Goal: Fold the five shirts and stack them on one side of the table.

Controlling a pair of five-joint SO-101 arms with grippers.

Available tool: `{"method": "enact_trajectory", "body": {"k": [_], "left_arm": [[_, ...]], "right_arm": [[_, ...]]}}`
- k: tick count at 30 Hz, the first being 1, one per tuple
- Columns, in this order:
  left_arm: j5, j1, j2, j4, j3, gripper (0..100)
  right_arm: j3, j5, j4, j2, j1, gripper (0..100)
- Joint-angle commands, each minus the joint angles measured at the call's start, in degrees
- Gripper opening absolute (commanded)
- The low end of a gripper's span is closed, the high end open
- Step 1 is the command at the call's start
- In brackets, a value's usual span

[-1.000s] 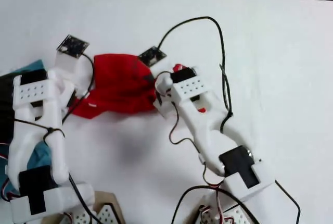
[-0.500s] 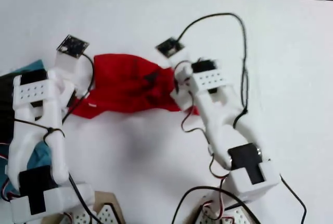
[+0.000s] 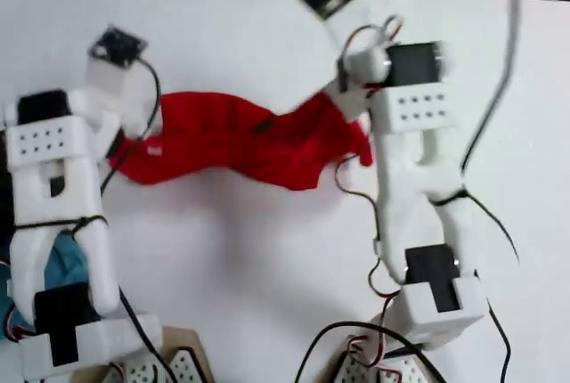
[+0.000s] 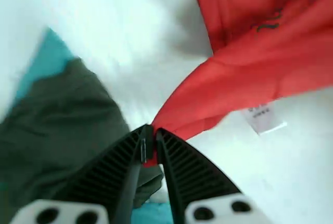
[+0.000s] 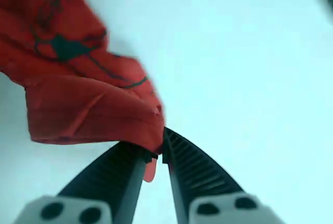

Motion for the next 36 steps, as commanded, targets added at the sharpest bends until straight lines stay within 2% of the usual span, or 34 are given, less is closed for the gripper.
{"method": "enact_trajectory", "body": {"k": [1,5,9,21,36], "left_arm": [[0.70,0.62,-0.53,9.93,-19.91,2],[0.88,0.62,-0.53,18.81,-35.91,2],[0.88,-0.18,-2.11,19.43,-43.65,2],[0.62,1.23,-24.62,16.26,-44.09,2],[0.97,1.32,-31.91,15.65,-44.09,2]], "right_arm": [[-12.31,1.58,1.45,-0.75,3.65,1.9],[-23.82,1.58,5.23,-1.27,6.11,1.9],[-30.95,1.58,6.73,-5.58,6.29,1.9],[-32.00,1.58,7.25,-26.51,11.91,1.9],[-32.18,1.67,7.16,-37.67,16.04,1.9]]}}
